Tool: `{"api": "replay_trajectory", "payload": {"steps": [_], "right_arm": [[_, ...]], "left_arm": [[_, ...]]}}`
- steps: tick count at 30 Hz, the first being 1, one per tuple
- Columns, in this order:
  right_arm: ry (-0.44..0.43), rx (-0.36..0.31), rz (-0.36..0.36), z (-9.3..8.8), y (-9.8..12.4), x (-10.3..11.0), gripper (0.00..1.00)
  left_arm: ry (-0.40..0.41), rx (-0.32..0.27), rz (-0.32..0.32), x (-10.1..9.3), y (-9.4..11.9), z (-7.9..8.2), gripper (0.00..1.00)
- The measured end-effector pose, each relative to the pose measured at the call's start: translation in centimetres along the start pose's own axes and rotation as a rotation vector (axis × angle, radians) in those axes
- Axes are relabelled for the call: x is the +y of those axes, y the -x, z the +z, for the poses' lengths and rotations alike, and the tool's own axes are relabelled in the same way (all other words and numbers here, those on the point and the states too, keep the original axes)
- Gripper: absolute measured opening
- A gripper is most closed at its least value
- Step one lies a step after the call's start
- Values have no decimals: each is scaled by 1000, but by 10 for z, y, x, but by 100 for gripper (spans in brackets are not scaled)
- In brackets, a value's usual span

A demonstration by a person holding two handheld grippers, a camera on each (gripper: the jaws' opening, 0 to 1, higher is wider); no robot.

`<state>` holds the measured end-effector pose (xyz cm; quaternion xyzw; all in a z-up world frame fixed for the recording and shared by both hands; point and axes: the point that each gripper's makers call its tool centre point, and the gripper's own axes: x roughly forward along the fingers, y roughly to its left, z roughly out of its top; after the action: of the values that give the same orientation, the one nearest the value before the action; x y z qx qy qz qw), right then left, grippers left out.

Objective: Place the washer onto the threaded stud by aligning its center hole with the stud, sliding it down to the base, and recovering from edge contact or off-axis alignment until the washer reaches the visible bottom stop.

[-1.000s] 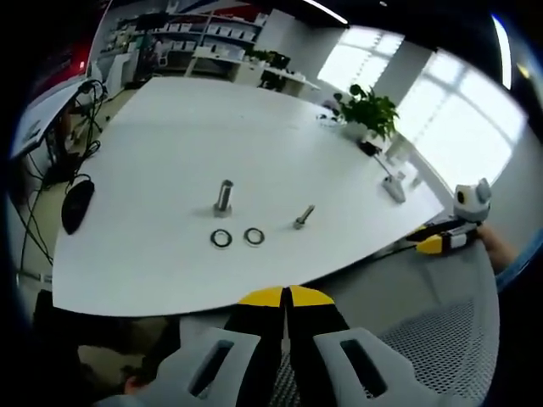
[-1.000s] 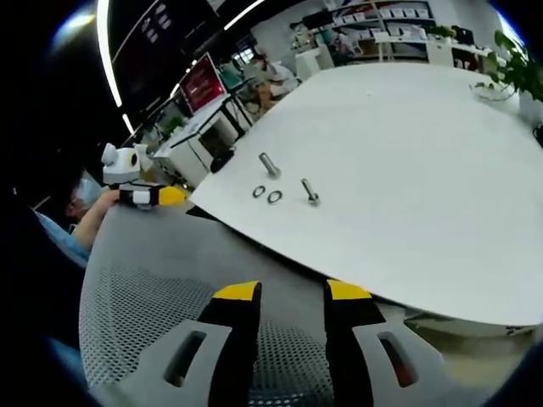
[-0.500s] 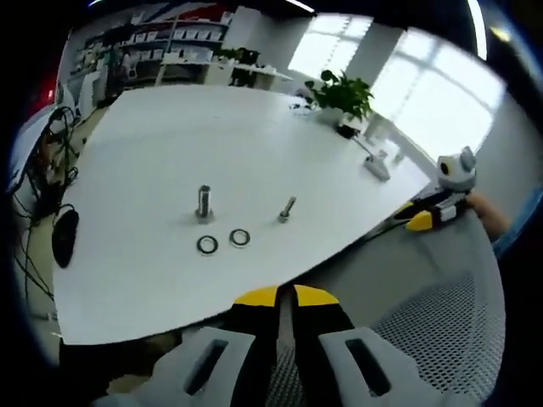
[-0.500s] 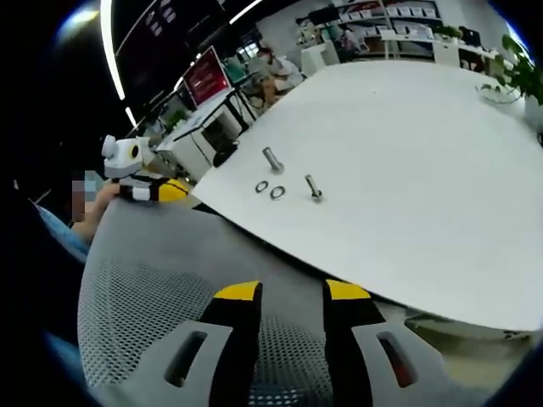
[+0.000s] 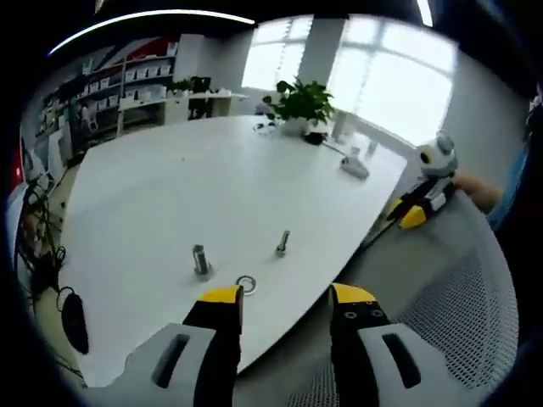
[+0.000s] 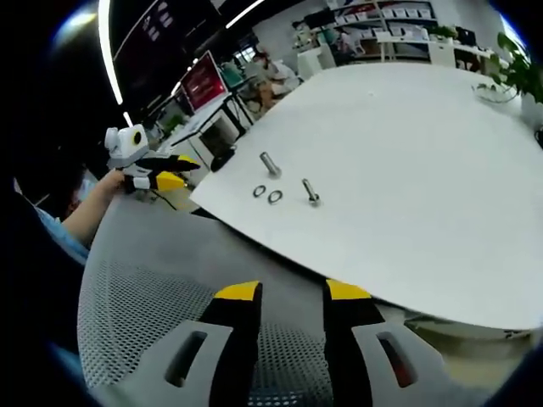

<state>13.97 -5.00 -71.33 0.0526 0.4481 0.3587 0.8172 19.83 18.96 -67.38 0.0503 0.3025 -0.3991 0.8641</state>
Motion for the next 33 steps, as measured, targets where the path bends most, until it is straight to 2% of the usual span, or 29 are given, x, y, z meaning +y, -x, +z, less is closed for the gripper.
{"api": "replay_trajectory", "payload": {"steps": [3, 4, 5, 6, 7, 10, 12, 19, 22, 30, 32, 33], "right_arm": [[-1, -3, 3, 1, -1, -2, 31], [-7, -10, 3, 2, 0, -3, 31], [-9, -16, 1, 3, 0, -3, 31], [-10, -18, -2, 3, 0, -4, 31], [-9, -21, -4, 4, 0, -4, 30], [-7, -25, -5, 4, 0, -4, 30], [-7, -27, -7, 5, 0, -4, 30], [-10, -30, -11, 5, 0, -5, 30], [-8, -32, -9, 6, 0, -4, 30], [-15, -42, -15, 7, 1, -3, 29], [-19, -45, -19, 7, 1, -4, 29], [-22, -46, -22, 7, 1, -4, 29]], "left_arm": [[-124, 48, 72, 23, -6, -4, 68], [-151, 59, 75, 27, -8, -6, 73], [-161, 101, 55, 30, -11, -15, 74], [-164, 140, 45, 33, -12, -23, 72], [-152, 210, 39, 39, -14, -36, 70], [-172, 287, 26, 50, -19, -52, 63], [-157, 312, 12, 53, -25, -58, 63], [-184, 403, -28, 67, -40, -75, 62], [-179, 447, -36, 75, -46, -84, 57], [-243, 546, -83, 87, -60, -101, 52], [-247, 589, -97, 88, -65, -107, 49], [-279, 612, -106, 90, -67, -110, 49]]}}
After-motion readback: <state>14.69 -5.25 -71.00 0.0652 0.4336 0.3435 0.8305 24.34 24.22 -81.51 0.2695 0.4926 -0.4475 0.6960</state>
